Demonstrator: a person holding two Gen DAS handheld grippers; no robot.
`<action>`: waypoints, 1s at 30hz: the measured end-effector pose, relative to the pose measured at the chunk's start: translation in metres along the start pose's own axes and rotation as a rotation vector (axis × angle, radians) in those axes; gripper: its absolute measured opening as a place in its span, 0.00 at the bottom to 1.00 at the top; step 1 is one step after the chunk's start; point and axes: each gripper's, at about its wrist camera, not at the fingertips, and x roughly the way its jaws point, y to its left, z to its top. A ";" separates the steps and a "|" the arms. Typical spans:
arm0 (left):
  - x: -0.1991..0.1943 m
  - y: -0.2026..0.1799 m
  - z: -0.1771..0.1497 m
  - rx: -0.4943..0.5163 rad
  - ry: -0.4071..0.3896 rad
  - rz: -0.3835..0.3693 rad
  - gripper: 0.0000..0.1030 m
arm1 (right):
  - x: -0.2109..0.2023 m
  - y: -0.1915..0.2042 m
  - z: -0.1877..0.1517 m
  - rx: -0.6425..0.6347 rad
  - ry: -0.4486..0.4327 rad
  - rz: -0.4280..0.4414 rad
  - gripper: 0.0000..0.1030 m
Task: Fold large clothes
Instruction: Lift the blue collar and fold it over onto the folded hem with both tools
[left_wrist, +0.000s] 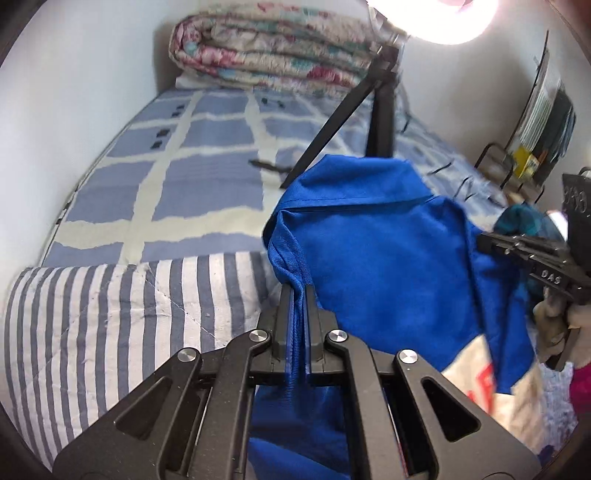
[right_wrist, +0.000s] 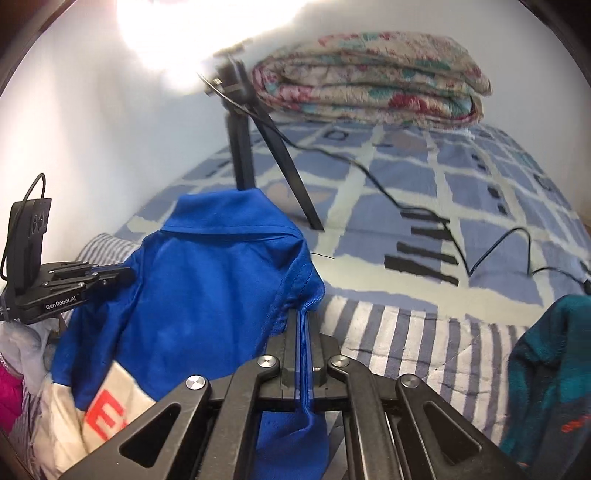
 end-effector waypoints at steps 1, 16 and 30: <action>-0.007 -0.001 0.000 -0.005 -0.007 -0.004 0.01 | -0.006 0.003 0.001 0.001 -0.007 0.004 0.00; -0.163 -0.049 -0.034 0.039 -0.125 -0.052 0.00 | -0.152 0.062 -0.016 -0.042 -0.119 0.041 0.00; -0.294 -0.101 -0.156 0.031 -0.161 -0.109 0.00 | -0.279 0.114 -0.120 -0.073 -0.127 0.061 0.00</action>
